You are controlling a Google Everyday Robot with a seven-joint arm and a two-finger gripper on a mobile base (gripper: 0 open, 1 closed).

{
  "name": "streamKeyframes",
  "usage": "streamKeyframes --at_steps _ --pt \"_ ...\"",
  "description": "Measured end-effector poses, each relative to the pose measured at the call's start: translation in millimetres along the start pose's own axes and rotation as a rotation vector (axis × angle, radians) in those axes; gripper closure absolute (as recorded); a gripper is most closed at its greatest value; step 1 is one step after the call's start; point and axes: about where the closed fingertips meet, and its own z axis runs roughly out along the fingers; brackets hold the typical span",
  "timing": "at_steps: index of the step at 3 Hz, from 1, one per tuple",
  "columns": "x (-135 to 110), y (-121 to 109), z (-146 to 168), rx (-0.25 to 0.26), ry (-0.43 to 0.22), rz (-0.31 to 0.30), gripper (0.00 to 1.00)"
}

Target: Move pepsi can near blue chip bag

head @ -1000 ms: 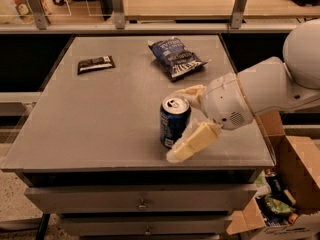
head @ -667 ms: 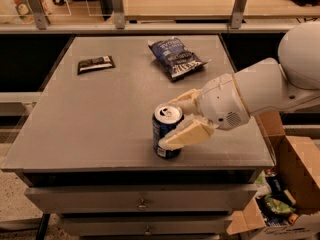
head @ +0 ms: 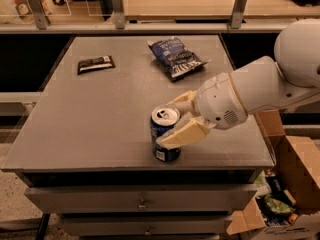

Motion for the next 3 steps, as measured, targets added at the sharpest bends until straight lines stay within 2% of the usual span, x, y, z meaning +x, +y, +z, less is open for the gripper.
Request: streamKeyframes --at_steps 1,2,3 --pt "-1.6 1.0 0.9 -0.002 0.001 -0.003 1.00" --pt "-4.4 -9.5 -3.3 0.022 0.027 -0.029 1.00" --pt "-15.7 -39.1 -19.6 0.082 0.047 -0.083 1.00"
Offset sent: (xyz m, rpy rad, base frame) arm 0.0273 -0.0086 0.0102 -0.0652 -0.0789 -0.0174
